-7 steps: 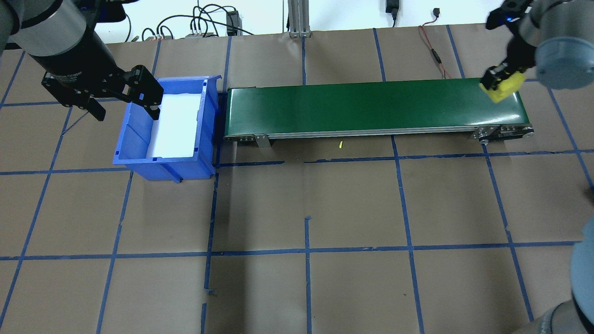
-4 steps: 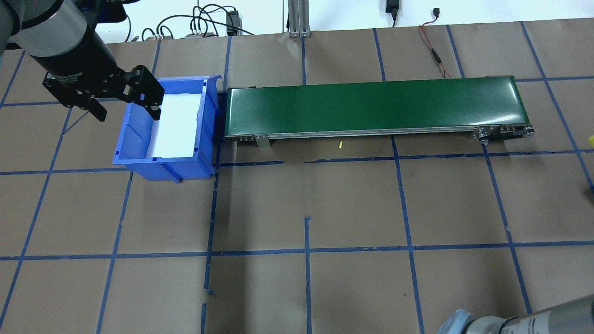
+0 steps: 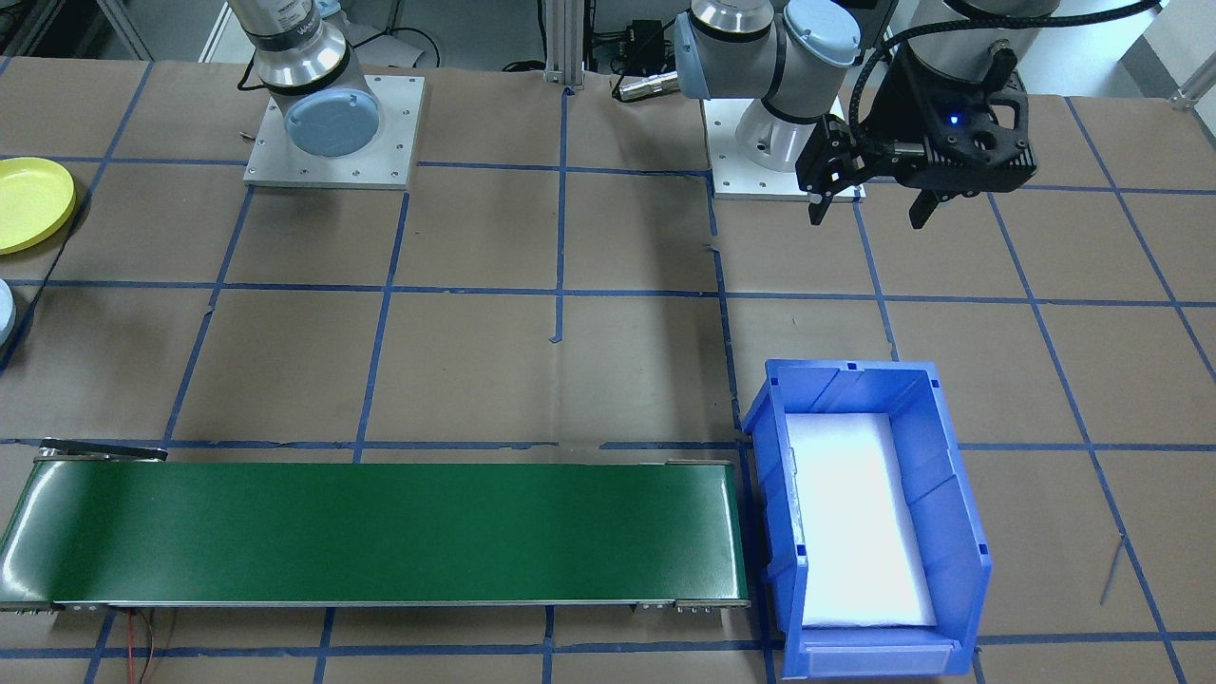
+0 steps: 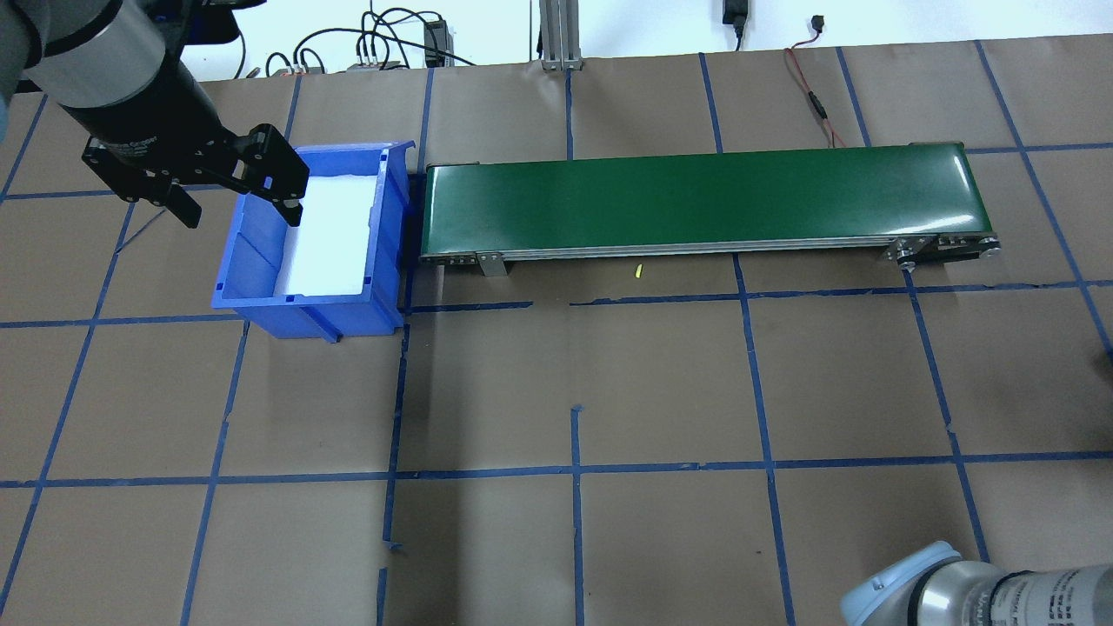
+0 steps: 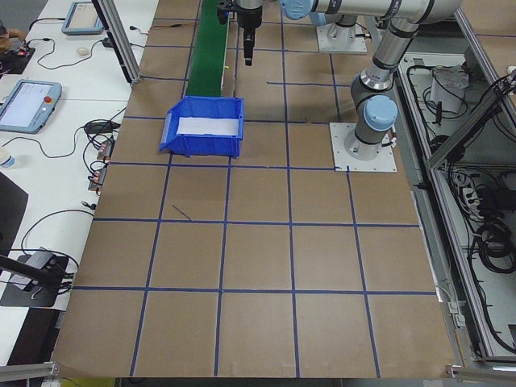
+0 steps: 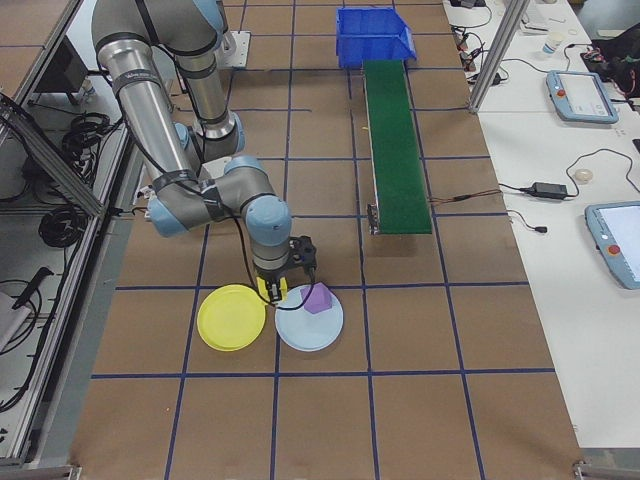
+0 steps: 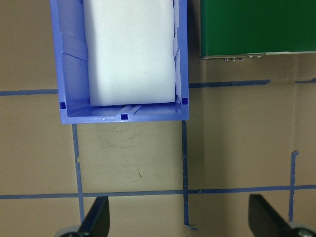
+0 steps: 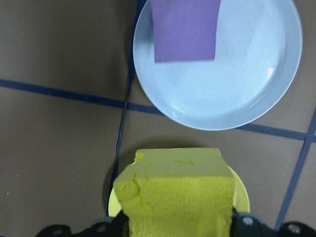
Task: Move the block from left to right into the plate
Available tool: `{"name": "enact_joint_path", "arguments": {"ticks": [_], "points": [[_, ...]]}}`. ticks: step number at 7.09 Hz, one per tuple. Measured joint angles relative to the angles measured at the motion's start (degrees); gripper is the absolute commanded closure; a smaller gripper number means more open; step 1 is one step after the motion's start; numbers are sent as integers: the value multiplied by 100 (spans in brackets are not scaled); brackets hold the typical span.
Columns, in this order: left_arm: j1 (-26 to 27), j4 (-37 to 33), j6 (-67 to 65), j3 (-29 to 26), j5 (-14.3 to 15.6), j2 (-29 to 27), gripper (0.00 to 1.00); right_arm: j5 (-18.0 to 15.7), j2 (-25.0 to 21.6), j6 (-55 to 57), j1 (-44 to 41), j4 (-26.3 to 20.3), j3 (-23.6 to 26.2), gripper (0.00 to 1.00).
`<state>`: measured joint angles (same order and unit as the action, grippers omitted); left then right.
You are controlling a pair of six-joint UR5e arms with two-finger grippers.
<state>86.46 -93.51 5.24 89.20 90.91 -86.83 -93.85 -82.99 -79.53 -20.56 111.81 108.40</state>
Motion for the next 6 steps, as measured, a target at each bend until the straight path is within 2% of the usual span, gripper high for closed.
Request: {"name": "enact_joint_path", "arguments": {"ticks": [1, 2, 4, 6], "points": [[1, 0, 4, 0, -3, 0, 0, 132, 36, -220, 323, 96, 305, 44], [2, 0, 7, 1, -6, -1, 0, 236, 196, -515, 531, 390, 572, 1], [5, -5, 2, 1, -1, -2, 0, 299, 698, -1108, 861, 801, 688, 0], [5, -10, -10, 1, 19, -1, 0, 257, 701, -718, 868, 833, 629, 0]]}}
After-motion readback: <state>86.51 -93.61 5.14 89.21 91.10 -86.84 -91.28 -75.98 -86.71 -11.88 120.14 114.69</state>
